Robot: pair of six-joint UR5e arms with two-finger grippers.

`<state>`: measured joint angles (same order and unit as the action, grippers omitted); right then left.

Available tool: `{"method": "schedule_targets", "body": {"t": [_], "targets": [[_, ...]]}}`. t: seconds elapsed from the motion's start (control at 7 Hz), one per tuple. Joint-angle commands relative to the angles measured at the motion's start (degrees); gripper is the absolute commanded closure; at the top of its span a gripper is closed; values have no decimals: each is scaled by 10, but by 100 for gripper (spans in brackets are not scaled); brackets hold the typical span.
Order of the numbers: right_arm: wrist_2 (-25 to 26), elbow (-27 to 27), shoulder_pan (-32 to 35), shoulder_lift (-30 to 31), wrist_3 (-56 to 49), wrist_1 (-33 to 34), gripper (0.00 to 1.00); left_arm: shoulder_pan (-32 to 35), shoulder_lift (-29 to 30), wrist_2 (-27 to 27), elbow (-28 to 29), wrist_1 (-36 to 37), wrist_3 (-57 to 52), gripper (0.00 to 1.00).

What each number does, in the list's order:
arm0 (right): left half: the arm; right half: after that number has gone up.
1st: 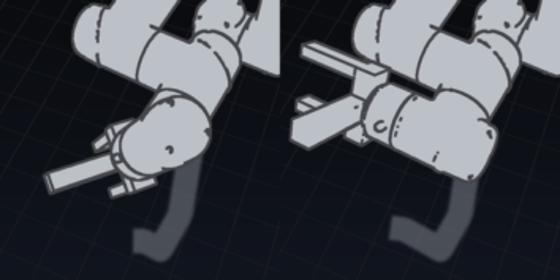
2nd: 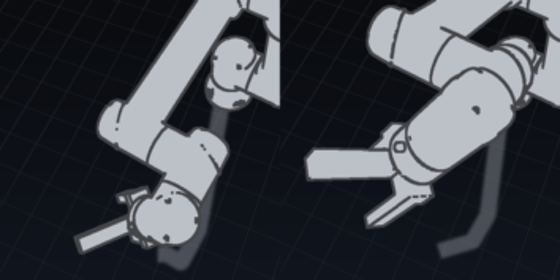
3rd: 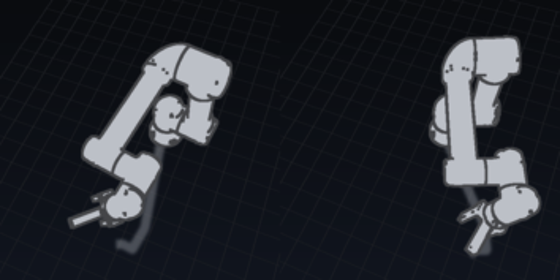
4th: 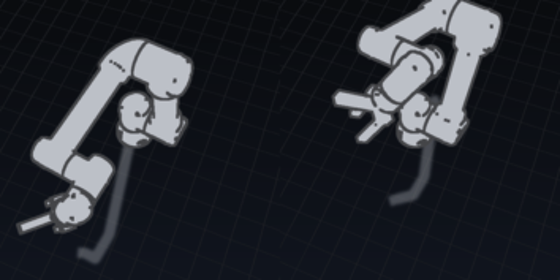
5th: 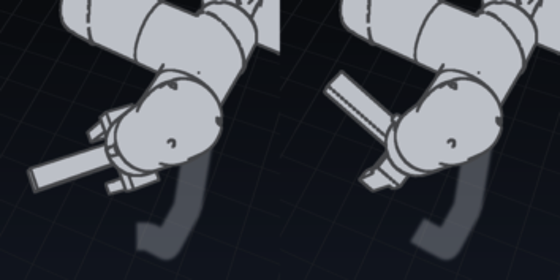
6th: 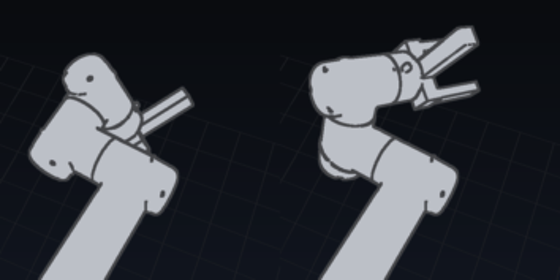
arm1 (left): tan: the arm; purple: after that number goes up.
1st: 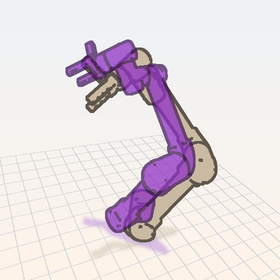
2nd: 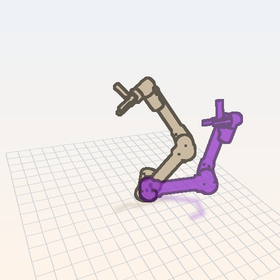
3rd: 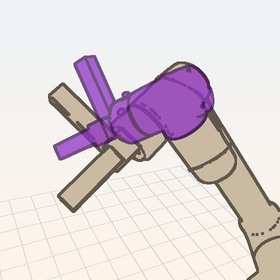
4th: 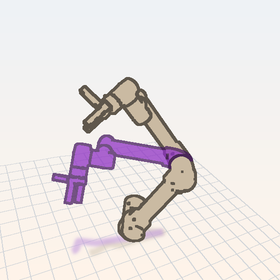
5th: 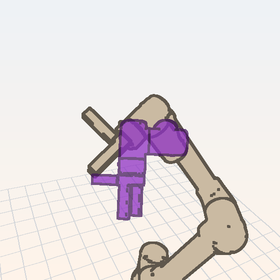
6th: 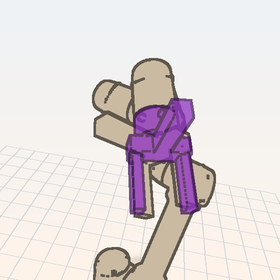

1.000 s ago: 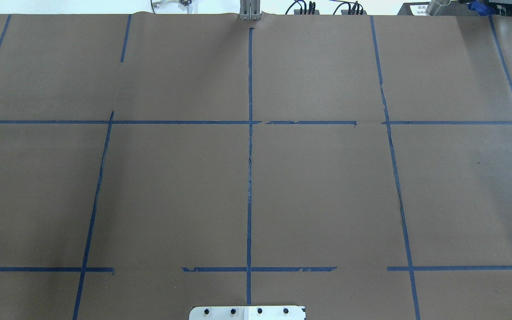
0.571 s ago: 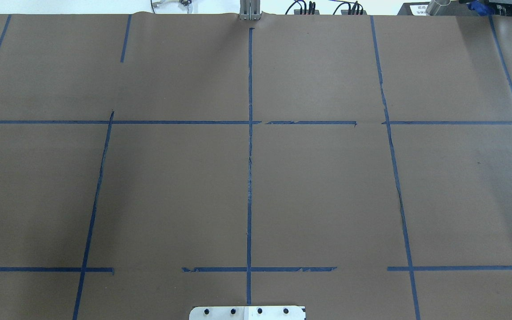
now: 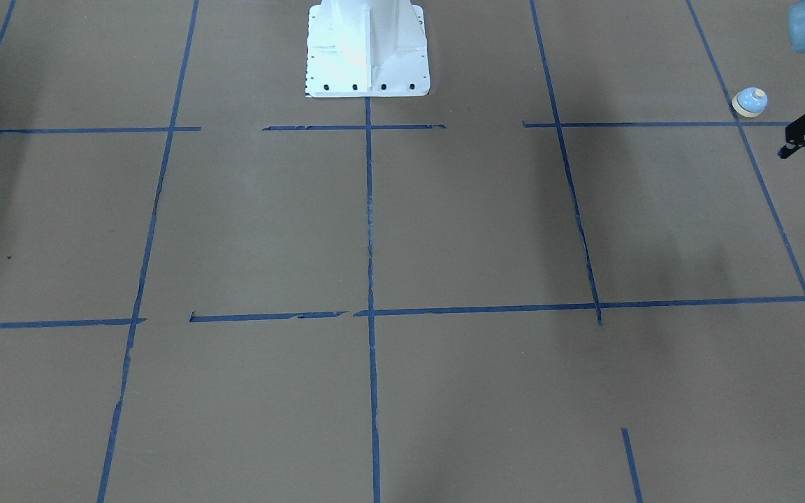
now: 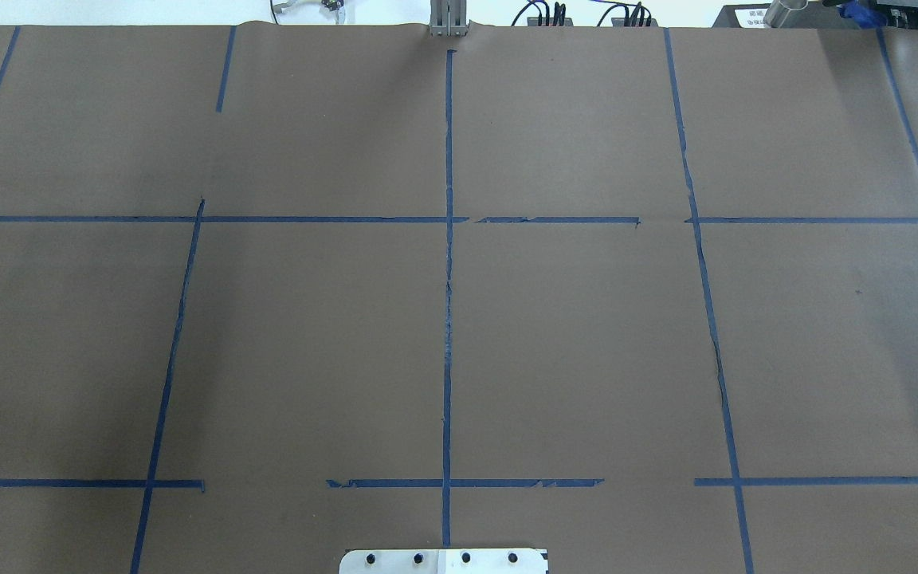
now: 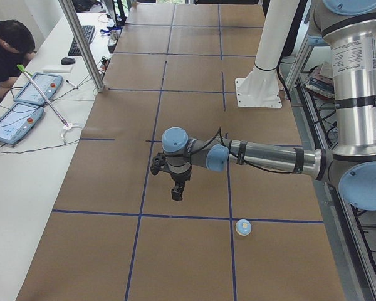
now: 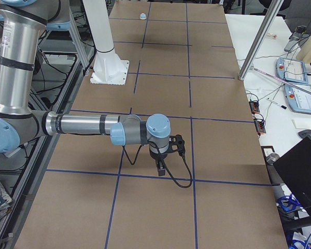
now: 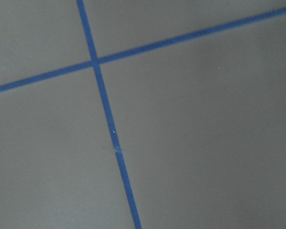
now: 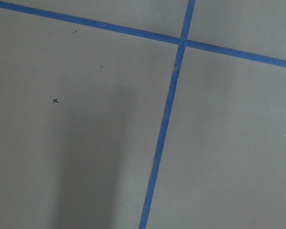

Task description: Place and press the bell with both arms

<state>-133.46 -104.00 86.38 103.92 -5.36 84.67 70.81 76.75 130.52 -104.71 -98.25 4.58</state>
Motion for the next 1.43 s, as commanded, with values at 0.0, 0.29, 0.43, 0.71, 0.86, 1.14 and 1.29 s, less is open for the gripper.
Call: {"method": "schedule_targets", "body": {"t": [0.0, 0.29, 0.43, 0.71, 0.86, 1.14, 1.29], "targets": [[0, -1, 0, 2, -2, 0, 0, -54, -116, -27, 15, -139, 25, 0], [0, -1, 0, 3, -3, 0, 0, -81, -153, -23, 46, -156, 21, 0], [0, -1, 0, 3, -3, 0, 0, -111, -152, 0, 73, -157, 20, 0], [0, -2, 0, 3, -3, -1, 0, -147, -152, 60, 92, -155, 21, 0], [0, -2, 0, 3, -3, -1, 0, -158, -152, 60, 106, -155, 20, 0], [0, -7, 0, 3, -3, 0, 0, -168, -150, 60, 121, -156, 21, 0], [0, -7, 0, 3, -3, 0, 0, -175, -148, 60, 122, -156, 21, 0]]}}
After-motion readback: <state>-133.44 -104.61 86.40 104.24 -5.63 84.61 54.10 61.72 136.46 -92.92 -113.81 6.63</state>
